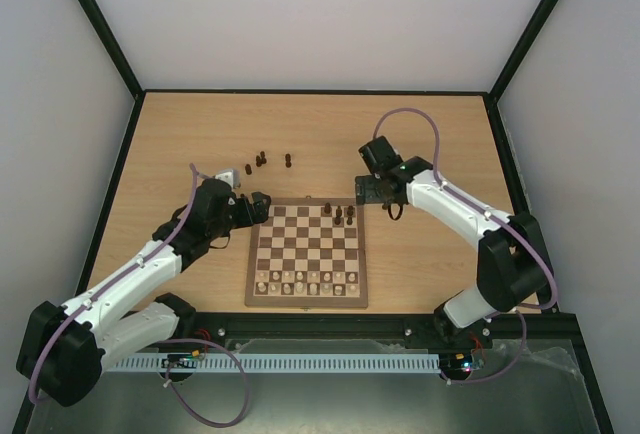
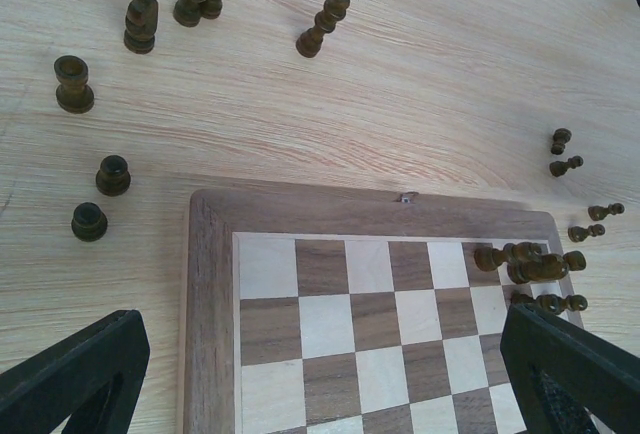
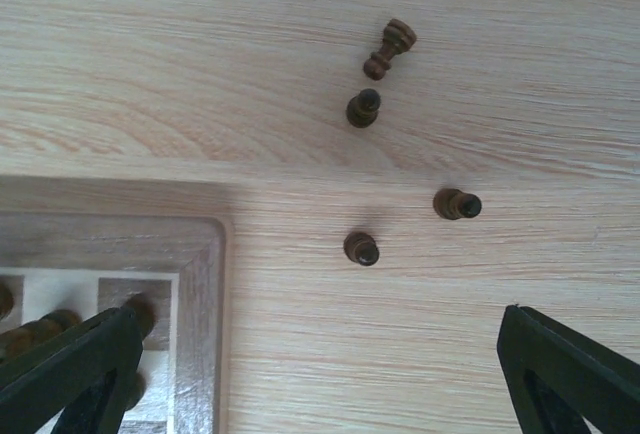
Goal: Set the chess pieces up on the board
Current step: Pick up the chess piece at the center of the board.
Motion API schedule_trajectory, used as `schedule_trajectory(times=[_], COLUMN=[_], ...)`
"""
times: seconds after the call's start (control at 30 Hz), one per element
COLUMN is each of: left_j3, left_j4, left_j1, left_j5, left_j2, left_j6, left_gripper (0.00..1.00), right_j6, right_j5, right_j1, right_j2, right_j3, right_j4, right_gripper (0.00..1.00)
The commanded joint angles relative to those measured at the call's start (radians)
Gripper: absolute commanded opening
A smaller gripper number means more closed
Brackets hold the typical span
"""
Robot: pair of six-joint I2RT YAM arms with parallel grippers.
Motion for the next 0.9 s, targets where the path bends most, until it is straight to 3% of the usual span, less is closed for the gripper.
schedule_trajectory(times=[0.0, 0.03, 0.13, 0.27, 0.4, 0.6, 0.87], left_j3=[0.007, 0.007, 0.004, 0.003, 0.003, 0.004, 0.005], left_j4=[0.015, 0.016, 0.016, 0.016, 0.019, 0.022, 0.019], left_j1=[-0.003, -0.003, -0.003, -0.003, -0.003, -0.003, -0.003], left_j5=[0.013, 0.013, 0.015, 0.019, 0.019, 0.019, 0.013], left_j2=[-0.008, -0.008, -0.009, -0.011, -0.011, -0.004, -0.004], left_j6=[0.013, 0.013, 0.013, 0.013, 0.013, 0.013, 0.013], left_gripper=[1.0, 0.99, 1.0, 0.99, 1.0, 1.0, 1.0], right_j6=[0.028, 0.028, 0.029, 0.027, 0.024, 0.016, 0.011], right_j5=[-0.018, -0.027, -0.057, -0.104, -0.11, -0.127, -0.144], right_j1=[-0.047, -0.056, -0.084, -0.121, -0.134, -0.148, -0.153], right_j2=[0.018, 0.026, 0.059, 0.11, 0.144, 0.187, 0.221], right_j3=[-0.039, -0.048, -0.069, -0.087, -0.087, -0.077, -0.07], right_j4=[0.033, 0.047, 0.077, 0.111, 0.124, 0.138, 0.152], right_gripper=[0.99, 1.0, 0.77, 0.61, 0.55, 0.35, 0.26])
